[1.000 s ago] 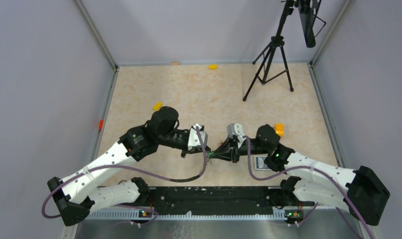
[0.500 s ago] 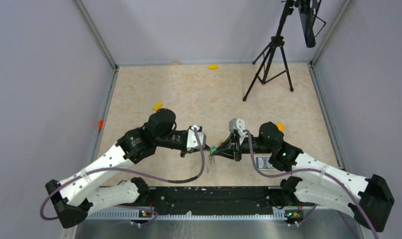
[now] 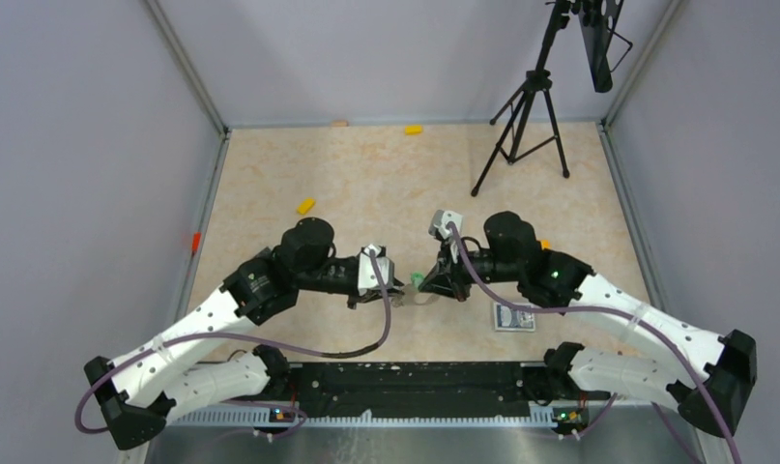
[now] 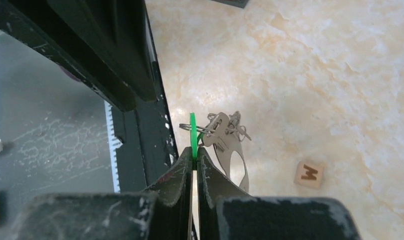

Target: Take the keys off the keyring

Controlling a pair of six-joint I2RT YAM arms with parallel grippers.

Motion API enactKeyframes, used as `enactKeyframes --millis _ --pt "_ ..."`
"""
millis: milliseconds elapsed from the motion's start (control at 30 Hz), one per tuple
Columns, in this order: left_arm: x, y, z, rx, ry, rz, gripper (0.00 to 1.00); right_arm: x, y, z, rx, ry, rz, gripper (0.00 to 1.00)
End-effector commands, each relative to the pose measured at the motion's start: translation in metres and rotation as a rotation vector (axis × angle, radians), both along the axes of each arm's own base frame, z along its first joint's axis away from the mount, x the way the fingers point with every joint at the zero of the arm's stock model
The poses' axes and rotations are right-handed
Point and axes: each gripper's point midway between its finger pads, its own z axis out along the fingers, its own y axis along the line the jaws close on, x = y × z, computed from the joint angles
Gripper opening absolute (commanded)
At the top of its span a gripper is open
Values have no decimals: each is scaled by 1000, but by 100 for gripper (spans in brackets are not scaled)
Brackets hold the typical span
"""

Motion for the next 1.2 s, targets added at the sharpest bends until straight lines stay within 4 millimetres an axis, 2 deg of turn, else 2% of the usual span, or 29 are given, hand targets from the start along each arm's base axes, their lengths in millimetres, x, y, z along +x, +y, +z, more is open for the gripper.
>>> enactKeyframes --millis 0,200,367,600,1167 --pt "2 0 12 -59 -29 29 26 5 -14 13 -87 -35 -47 0" --pt "8 3 11 -96 -50 75 47 11 -29 18 -164 -92 -77 0" --pt "9 -5 11 -184 -57 73 52 10 -33 21 -182 -143 -43 0" --pt "1 -16 5 -270 -33 18 51 -7 -27 35 -104 -240 104 0" --pt "-2 -30 -17 -262 42 -38 47 -8 -17 55 -20 -282 132 0"
